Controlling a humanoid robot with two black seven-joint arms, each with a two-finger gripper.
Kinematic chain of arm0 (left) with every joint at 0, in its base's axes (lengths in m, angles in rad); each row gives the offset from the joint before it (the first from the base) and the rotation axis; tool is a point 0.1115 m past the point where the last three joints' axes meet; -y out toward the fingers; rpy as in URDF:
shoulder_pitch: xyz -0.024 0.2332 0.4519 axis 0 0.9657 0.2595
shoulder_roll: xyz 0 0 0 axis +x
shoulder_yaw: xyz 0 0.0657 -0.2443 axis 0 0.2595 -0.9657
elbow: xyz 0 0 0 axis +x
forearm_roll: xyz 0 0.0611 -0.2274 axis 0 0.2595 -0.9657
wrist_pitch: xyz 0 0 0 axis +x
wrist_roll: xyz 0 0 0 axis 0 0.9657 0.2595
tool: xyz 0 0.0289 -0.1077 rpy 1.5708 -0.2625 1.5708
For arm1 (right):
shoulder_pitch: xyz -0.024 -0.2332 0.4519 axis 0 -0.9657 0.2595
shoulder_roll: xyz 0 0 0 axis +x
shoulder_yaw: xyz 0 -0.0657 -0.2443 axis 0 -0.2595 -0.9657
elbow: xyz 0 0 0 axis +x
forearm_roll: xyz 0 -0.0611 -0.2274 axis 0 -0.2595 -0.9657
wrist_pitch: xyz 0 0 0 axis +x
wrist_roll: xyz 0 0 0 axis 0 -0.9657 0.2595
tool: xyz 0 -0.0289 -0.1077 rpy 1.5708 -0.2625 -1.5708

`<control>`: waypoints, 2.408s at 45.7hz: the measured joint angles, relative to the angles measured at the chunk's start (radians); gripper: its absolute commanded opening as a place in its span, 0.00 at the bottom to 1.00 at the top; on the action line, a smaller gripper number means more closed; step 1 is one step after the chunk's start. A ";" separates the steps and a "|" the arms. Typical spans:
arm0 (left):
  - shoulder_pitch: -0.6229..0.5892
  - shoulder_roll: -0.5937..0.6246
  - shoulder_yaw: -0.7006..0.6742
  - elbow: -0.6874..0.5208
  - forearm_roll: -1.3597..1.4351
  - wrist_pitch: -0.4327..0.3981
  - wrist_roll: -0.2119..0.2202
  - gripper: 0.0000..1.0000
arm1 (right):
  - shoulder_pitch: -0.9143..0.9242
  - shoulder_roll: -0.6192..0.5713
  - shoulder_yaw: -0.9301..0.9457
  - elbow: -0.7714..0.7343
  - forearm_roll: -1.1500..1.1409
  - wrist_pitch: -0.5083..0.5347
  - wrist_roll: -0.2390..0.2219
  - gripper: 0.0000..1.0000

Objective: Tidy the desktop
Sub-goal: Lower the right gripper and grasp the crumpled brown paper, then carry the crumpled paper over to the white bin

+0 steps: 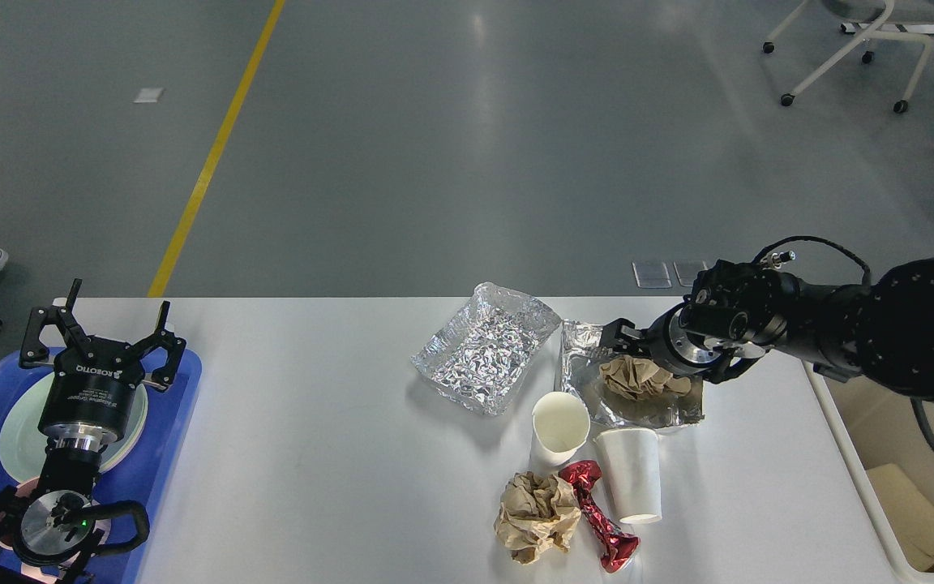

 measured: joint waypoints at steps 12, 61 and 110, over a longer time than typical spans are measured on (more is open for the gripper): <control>0.000 0.000 0.000 0.000 0.000 0.000 0.000 0.96 | -0.085 0.037 0.008 -0.057 -0.003 -0.104 0.000 0.99; 0.000 0.000 0.000 0.000 0.000 0.000 -0.001 0.96 | -0.212 0.055 0.074 -0.186 -0.004 -0.188 0.000 0.67; 0.000 0.000 0.000 0.000 0.000 0.000 -0.001 0.96 | -0.033 -0.129 0.060 0.106 0.091 -0.153 0.000 0.00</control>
